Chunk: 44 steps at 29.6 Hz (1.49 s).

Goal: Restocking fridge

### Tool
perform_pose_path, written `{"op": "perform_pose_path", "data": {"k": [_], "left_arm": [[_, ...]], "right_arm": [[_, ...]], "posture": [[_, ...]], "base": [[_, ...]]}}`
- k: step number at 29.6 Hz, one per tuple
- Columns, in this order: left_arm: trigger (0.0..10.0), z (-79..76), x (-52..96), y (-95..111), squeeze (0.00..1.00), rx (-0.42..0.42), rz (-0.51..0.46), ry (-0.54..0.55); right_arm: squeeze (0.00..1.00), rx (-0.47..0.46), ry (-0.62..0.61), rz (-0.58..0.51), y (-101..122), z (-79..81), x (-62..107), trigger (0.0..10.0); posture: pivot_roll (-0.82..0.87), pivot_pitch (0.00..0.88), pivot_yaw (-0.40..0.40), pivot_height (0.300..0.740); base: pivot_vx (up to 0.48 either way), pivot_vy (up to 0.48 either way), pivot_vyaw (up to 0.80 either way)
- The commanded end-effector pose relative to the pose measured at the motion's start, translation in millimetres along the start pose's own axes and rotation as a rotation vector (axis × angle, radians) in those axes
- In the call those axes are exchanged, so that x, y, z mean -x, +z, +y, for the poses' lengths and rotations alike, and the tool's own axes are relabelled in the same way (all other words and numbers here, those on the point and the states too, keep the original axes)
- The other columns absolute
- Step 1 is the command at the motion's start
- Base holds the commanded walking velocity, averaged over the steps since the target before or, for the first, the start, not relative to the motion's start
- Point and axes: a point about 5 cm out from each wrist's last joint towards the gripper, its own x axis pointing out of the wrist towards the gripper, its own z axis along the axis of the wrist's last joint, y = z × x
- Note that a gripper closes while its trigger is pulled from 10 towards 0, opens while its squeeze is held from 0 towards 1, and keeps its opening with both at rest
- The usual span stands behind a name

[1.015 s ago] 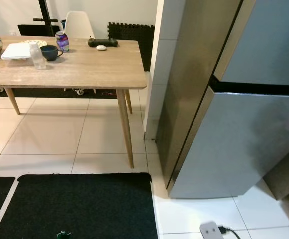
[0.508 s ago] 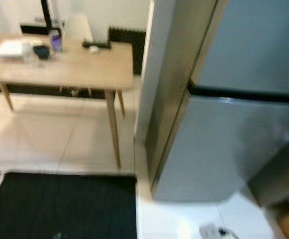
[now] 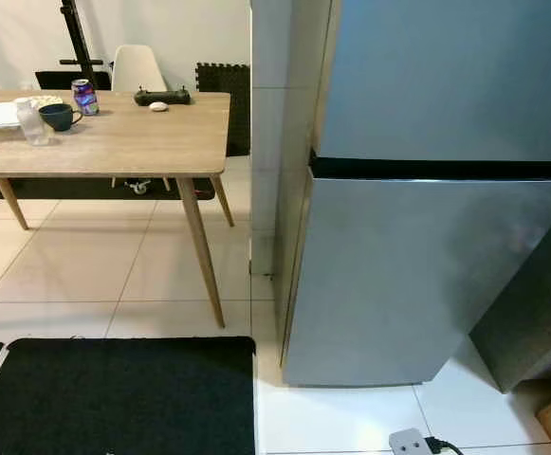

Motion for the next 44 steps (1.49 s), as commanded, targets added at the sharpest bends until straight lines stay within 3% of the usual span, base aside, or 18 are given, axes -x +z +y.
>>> {"op": "perform_pose_path", "data": {"k": [1, 44], "left_arm": [[10.0, -10.1, -0.2, 47.3, 0.00, 0.021, -0.183, -0.055], [10.0, -9.6, 0.0, 49.9, 0.00, -0.008, -0.190, -0.051]], "right_arm": [[0.00, 0.000, -0.002, -0.002, 0.7, -0.6, 0.0, 10.0], [0.00, 0.002, 0.010, 0.009, -4.6, 3.1, 0.2, 10.0]], "posture": [[-0.09, 0.000, -0.042, 0.740], [-0.09, 0.000, -0.035, 0.740]], "base": [[0.266, 0.000, 0.00], [0.338, 0.000, 0.00]]}}
